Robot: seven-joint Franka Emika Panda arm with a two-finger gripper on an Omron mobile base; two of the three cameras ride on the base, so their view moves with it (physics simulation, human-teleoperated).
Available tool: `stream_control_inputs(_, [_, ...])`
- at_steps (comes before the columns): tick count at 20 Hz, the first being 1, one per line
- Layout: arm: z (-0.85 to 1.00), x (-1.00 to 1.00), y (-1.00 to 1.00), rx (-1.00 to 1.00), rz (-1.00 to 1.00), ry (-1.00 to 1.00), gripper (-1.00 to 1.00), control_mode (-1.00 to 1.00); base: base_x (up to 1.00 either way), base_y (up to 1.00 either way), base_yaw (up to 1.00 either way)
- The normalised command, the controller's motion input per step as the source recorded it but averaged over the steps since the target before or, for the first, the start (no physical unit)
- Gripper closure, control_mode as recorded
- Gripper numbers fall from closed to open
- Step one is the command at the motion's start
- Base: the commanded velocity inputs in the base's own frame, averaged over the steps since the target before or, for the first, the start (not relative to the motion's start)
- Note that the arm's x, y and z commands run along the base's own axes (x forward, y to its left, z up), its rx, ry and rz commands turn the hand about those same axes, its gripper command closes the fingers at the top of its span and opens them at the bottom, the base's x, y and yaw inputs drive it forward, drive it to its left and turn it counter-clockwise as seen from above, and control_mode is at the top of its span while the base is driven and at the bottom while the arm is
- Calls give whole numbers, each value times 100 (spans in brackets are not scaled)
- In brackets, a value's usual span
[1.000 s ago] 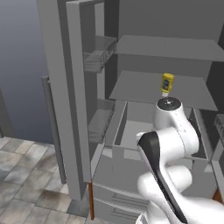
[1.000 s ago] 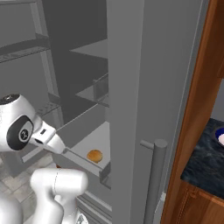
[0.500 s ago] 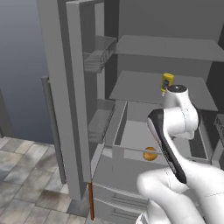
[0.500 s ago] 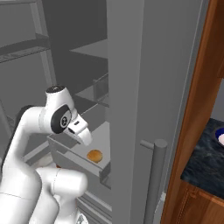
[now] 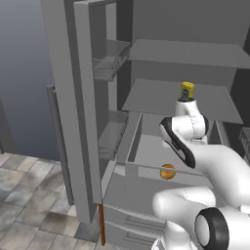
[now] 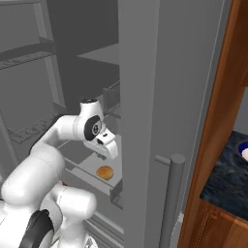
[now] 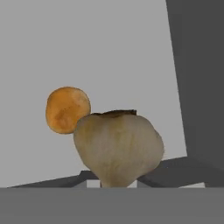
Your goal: Place the garlic and potato inside the fridge drawer. Close the drawer after placing the vegetables.
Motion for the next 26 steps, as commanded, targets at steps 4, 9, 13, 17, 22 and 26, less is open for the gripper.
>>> stream_control_inputs(4, [-77,6,-16,0,0,-8,100,-100,0,0,0])
stream_control_inputs(9, [-58,1,-8,-4,5,-36,100,-100,0,0,0])
stream_control_inputs(13, [-46,17,-3,0,3,-17,100,-100,0,0,0])
stream_control_inputs(17, [-45,29,-11,0,3,0,100,-100,0,0,0])
stream_control_inputs(22, [-32,11,-16,1,6,0,100,-100,0,0,0])
stream_control_inputs(26, [-48,0,-7,0,8,0,100,-100,0,0,0])
